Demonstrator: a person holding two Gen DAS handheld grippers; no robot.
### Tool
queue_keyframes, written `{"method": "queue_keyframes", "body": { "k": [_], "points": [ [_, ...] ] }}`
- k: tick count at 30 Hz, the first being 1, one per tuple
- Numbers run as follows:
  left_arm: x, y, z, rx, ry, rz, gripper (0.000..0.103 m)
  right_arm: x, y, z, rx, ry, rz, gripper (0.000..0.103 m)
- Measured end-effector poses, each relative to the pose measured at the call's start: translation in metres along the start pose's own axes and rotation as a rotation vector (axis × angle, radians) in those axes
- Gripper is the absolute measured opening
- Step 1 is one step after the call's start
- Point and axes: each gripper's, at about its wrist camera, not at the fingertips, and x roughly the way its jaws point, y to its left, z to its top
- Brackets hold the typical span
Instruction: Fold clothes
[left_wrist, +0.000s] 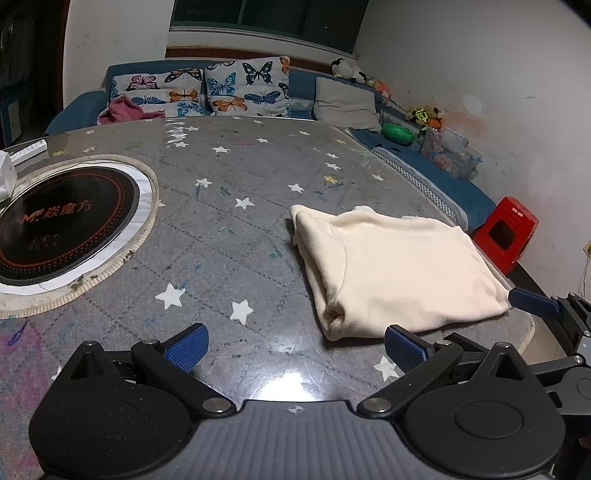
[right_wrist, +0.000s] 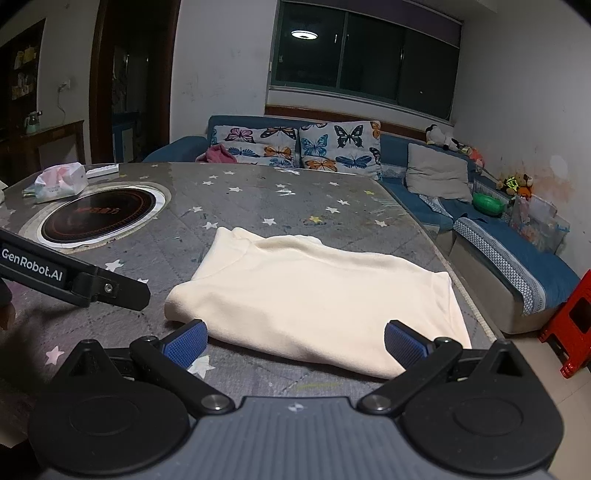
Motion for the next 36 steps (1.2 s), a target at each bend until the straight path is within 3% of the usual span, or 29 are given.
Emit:
{"method": "queue_keyframes", "body": {
  "k": [36],
  "points": [
    [0.026, -0.003, 0.019, 0.029, 0.037, -0.002, 0.103, 0.026, 0.007, 0.003, -0.01, 0.049, 0.068, 0.103]
  ]
}}
